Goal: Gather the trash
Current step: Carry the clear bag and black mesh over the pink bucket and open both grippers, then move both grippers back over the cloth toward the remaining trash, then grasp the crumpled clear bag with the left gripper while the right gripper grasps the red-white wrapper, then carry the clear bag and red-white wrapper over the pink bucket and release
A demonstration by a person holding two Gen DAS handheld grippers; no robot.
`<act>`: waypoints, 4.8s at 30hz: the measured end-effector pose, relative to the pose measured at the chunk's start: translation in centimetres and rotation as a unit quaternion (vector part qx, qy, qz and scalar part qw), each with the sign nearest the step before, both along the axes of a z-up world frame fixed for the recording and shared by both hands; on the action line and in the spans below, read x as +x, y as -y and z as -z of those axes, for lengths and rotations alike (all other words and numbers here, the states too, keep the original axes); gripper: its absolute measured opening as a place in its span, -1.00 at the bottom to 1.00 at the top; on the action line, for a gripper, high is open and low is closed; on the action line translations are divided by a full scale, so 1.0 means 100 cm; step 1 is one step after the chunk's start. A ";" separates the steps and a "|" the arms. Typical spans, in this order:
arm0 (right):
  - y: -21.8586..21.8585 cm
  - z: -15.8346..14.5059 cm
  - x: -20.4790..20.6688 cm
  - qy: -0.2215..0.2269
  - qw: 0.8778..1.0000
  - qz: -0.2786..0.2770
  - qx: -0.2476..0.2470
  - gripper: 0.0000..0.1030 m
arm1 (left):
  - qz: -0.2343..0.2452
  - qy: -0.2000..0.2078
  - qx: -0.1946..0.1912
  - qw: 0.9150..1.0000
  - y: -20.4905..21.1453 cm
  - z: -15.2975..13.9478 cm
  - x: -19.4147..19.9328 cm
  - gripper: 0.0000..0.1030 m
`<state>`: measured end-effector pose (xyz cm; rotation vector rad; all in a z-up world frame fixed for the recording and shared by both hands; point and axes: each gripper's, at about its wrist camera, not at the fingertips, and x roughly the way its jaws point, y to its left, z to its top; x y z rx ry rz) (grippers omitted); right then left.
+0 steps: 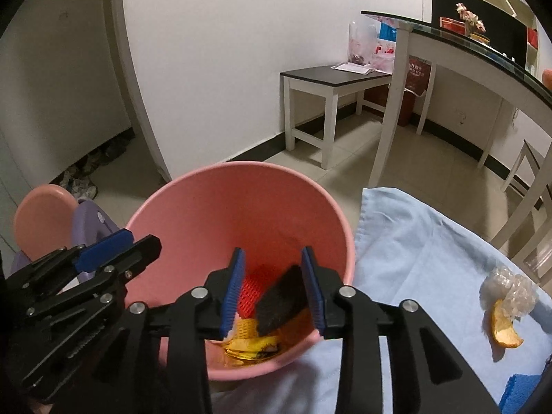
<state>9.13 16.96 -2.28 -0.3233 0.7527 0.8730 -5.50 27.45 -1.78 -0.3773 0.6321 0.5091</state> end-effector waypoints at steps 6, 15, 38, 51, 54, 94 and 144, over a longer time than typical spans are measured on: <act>0.025 -0.016 -0.009 -0.005 1.000 -0.002 0.029 -0.17 | 0.012 0.018 -0.012 1.000 0.010 -0.010 -0.006 -0.18; 0.079 -0.039 -0.023 -0.001 0.998 0.011 0.060 -0.04 | 0.031 0.031 -0.004 0.999 0.038 -0.033 -0.014 -0.18; 0.299 -0.026 -0.016 -0.006 0.980 0.190 0.059 -0.02 | 0.182 0.039 0.022 0.982 0.185 -0.062 0.026 -0.18; 0.415 -0.032 0.039 0.013 0.943 0.322 0.085 -0.01 | 0.241 0.010 0.007 0.970 0.243 -0.032 0.136 -0.18; 0.432 -0.031 0.052 0.012 0.936 0.341 0.088 0.00 | 0.244 -0.002 0.003 0.970 0.249 -0.018 0.162 -0.18; 0.451 0.023 0.110 -0.070 0.929 0.356 0.077 -1.00 | 0.256 0.016 0.032 0.966 0.258 -0.011 0.164 -0.80; 0.359 -0.049 0.042 -0.012 0.944 0.299 0.139 -0.72 | 0.183 0.080 0.048 0.979 0.185 -0.061 0.037 -0.81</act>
